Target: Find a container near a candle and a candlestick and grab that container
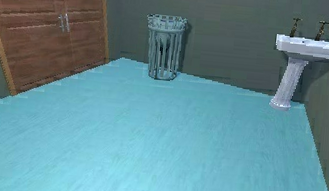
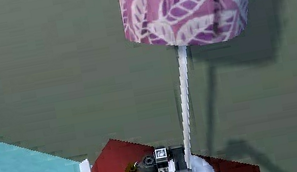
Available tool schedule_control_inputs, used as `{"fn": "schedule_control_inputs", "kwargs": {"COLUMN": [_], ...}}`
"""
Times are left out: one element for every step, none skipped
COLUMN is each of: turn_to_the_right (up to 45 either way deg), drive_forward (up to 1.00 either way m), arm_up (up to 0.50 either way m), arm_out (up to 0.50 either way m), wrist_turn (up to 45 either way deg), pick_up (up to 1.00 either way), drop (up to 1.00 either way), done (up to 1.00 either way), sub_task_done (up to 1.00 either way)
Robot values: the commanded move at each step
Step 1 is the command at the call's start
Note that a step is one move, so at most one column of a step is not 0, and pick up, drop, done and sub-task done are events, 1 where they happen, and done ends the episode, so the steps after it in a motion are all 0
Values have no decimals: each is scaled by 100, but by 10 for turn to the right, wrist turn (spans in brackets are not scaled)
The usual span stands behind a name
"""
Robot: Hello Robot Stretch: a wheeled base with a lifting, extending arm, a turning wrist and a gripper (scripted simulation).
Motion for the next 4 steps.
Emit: {"fn": "schedule_control_inputs", "kwargs": {"turn_to_the_right": [0, 0, 0, 0], "drive_forward": [0, 0, 0, 0], "arm_up": [0, 0, 0, -30], "arm_out": [0, 0, 0, 0], "wrist_turn": [450, 450, 120, 0], "pick_up": [0, 0, 0, 0], "drop": [0, 0, 0, 0], "done": [0, 0, 0, 0], "sub_task_done": [0, 0, 0, 0]}}
